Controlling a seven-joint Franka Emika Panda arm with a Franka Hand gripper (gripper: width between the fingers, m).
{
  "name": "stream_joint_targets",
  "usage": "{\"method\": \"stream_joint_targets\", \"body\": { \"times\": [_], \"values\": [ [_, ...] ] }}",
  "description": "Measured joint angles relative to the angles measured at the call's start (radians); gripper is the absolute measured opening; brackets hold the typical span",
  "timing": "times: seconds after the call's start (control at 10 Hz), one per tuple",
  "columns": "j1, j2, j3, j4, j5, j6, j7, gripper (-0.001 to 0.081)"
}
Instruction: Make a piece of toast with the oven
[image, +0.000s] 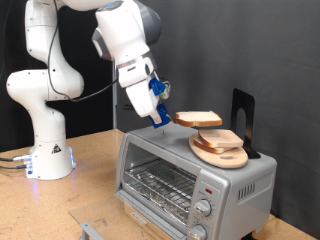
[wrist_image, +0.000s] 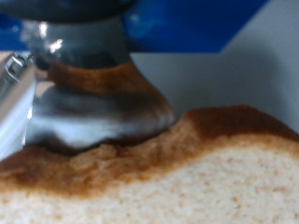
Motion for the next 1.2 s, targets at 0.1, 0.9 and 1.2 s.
{"method": "stream_joint_targets", "body": {
  "times": [0.1,0.9,1.2],
  "values": [
    [-0.004,-0.018,-0.03,-0.025,0.012,-0.014,-0.029,0.0391],
    [-0.066,-0.16,-0.28,-0.137,0.02,-0.172,-0.234,0.0391],
    [-0.077,-0.171,-0.292,-0.146,0.018,-0.19,-0.246,0.0391]
  ]
}}
